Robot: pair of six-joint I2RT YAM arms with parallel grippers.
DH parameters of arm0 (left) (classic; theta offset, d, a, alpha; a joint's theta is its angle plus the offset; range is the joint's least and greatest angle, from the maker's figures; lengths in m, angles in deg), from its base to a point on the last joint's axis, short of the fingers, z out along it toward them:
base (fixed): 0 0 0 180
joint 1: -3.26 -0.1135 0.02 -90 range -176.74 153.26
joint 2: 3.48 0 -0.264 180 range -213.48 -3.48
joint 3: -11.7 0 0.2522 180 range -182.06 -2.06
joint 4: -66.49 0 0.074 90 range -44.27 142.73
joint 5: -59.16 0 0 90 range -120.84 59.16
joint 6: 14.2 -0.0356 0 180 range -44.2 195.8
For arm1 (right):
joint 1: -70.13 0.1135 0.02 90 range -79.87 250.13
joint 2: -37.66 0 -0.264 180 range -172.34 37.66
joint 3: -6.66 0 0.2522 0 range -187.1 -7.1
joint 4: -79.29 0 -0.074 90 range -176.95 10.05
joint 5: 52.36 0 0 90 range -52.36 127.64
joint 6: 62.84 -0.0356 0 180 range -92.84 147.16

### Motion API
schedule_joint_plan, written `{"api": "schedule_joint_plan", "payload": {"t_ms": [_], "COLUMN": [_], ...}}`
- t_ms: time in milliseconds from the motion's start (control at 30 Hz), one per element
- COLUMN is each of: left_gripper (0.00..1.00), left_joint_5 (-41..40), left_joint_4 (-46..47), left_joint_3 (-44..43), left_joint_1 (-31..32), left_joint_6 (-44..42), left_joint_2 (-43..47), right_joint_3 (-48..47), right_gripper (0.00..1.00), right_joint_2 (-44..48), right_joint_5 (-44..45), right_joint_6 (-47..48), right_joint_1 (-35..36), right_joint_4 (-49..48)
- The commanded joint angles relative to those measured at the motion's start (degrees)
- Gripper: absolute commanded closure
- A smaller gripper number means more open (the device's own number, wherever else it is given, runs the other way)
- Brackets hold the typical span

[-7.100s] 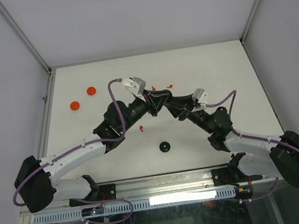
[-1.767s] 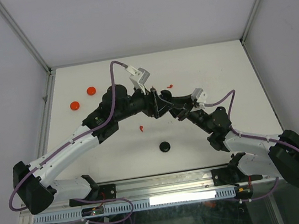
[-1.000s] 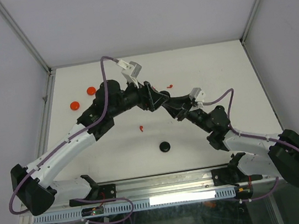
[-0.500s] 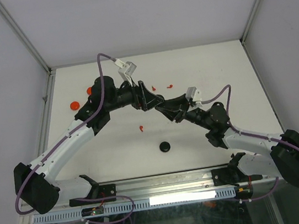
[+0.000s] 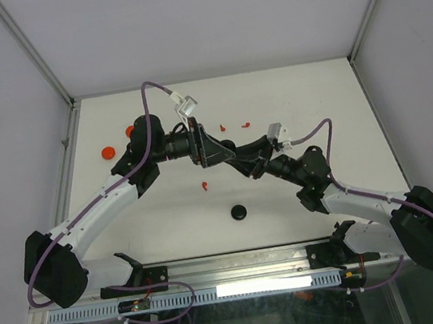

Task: Insert the wireless bluetooth earbuds into the charging case
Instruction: Close the charging case.

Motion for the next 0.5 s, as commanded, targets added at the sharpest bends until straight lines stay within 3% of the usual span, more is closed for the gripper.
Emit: {"api": "schedule_joint_plan", "payload": {"t_ms": [0, 467], "left_gripper": [0.35, 0.34], "left_joint_5": [6.5, 9.0], "left_joint_4": [8.6, 13.1], "left_joint_3": [0.2, 2.6], "left_joint_1": [-0.4, -2.7], "left_joint_6": [2.6, 3.8], "left_joint_2": [3.3, 4.2], "right_joint_3": [-1.0, -0.6], "right_gripper": [1.00, 1.00], "right_joint_2": [-0.1, 2.4], "right_joint_5": [-1.4, -7.7], "right_joint_6": [-2.4, -3.9], "right_joint_1": [-0.3, -0.6], "right_joint_4": [2.9, 11.3]}}
